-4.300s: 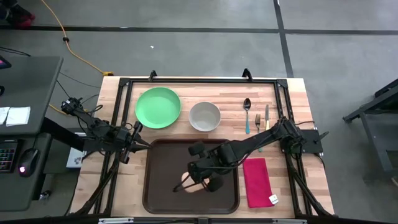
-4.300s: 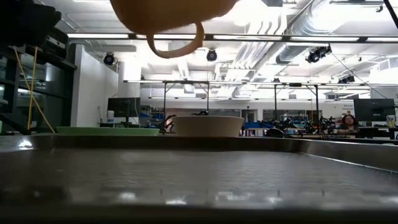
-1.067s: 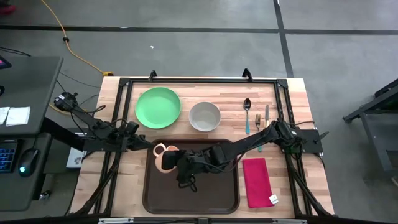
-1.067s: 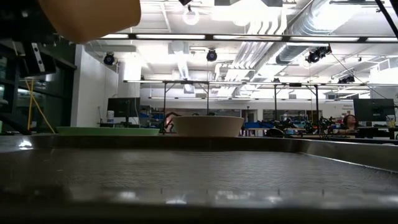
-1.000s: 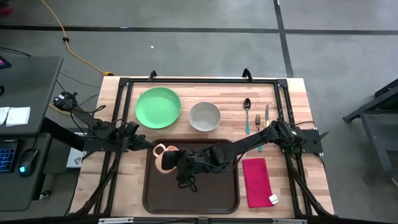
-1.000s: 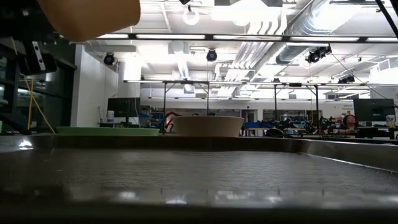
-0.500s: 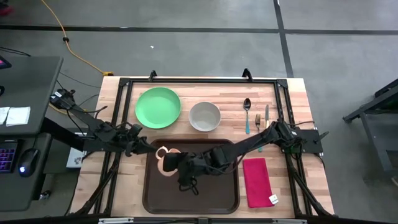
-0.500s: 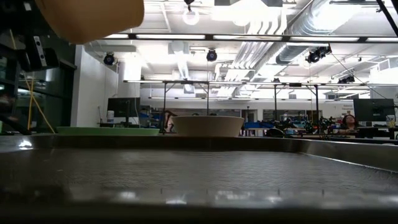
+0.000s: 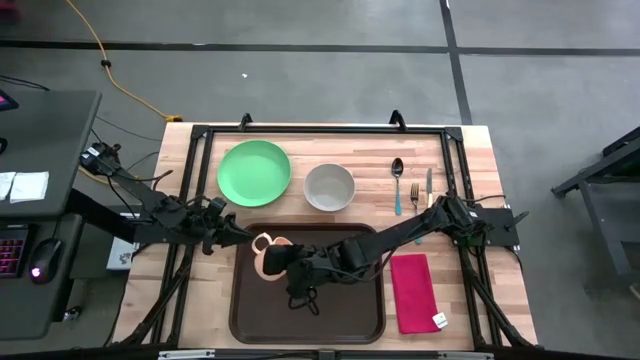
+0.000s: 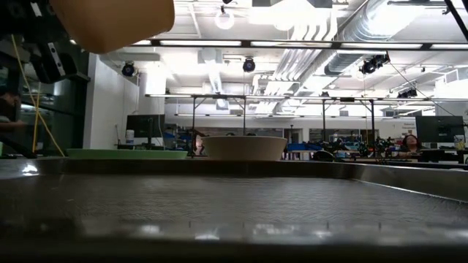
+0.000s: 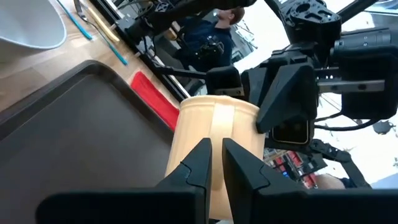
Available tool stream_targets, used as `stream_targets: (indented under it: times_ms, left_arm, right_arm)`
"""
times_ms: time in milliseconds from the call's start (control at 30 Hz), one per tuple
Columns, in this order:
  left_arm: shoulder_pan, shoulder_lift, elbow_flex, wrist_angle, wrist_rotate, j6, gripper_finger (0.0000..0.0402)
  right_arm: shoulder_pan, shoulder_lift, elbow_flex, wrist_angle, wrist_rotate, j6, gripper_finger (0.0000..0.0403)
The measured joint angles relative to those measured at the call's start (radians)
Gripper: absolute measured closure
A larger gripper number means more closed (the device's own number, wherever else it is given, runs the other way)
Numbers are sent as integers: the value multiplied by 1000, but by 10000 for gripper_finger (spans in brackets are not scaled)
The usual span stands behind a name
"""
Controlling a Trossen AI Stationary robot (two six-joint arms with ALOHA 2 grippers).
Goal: Set up tray
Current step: Put the light orange mug on the top left of the brown tray
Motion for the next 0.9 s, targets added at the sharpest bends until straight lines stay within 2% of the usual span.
stream_targets:
  times_ms: [900]
  left_arm:
    - [0, 0, 0, 15, 14, -1, 329]
  right_arm:
    - [-6, 0, 0, 1, -23, -8, 403]
